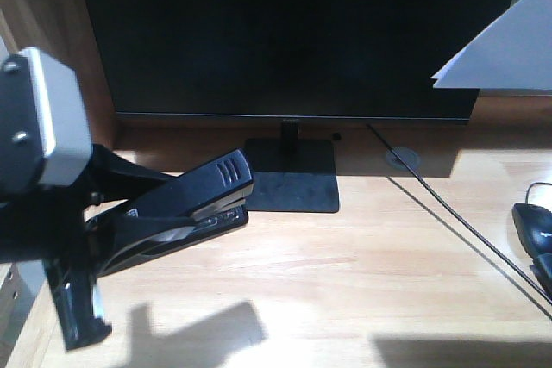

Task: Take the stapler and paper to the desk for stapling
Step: 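Lower the black stapler in the left gripper onto the desk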

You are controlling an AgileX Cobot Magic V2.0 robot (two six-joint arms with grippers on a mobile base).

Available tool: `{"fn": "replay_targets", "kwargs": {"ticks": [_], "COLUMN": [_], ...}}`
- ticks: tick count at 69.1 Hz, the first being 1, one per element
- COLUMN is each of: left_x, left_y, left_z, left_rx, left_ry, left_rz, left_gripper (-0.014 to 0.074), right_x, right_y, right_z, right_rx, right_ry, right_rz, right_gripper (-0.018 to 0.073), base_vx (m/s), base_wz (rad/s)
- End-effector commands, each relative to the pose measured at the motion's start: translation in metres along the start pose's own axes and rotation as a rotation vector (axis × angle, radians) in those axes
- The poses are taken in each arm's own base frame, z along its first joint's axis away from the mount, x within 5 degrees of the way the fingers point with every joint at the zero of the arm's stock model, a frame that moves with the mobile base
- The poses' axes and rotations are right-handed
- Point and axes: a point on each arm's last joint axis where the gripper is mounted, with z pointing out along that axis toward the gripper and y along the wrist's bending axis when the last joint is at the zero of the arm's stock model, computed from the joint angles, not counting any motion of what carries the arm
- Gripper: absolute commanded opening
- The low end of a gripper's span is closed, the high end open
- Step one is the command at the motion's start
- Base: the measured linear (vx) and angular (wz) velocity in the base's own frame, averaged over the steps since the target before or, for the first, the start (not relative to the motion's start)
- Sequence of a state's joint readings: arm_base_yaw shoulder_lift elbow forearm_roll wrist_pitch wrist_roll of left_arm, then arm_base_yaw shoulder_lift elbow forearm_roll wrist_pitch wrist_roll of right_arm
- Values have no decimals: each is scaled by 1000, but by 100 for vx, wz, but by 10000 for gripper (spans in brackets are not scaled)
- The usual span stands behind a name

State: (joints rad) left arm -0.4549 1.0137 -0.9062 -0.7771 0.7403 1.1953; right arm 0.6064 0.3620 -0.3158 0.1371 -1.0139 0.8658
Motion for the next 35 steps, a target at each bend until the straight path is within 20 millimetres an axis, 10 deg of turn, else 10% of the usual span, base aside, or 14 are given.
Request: {"fn": "replay_targets", "kwargs": {"ticks": [1,35], "left_x": [-9,39], "left_y": [14,52], "left_z": [-2,34], "left_rx": [-17,255], "left_ry": [-88,-63], "left_rz": [-12,94], "left_gripper": [-6,-6], "right_x": [-3,-3], "right_y": [6,6], "right_z": [5,5], "right_rx": [-45,-45], "right_ry": [-20,-20], "right_rz": [-23,-23], "right_gripper": [-6,-6], "base_vx": [0,0], "base_wz": [0,0]}}
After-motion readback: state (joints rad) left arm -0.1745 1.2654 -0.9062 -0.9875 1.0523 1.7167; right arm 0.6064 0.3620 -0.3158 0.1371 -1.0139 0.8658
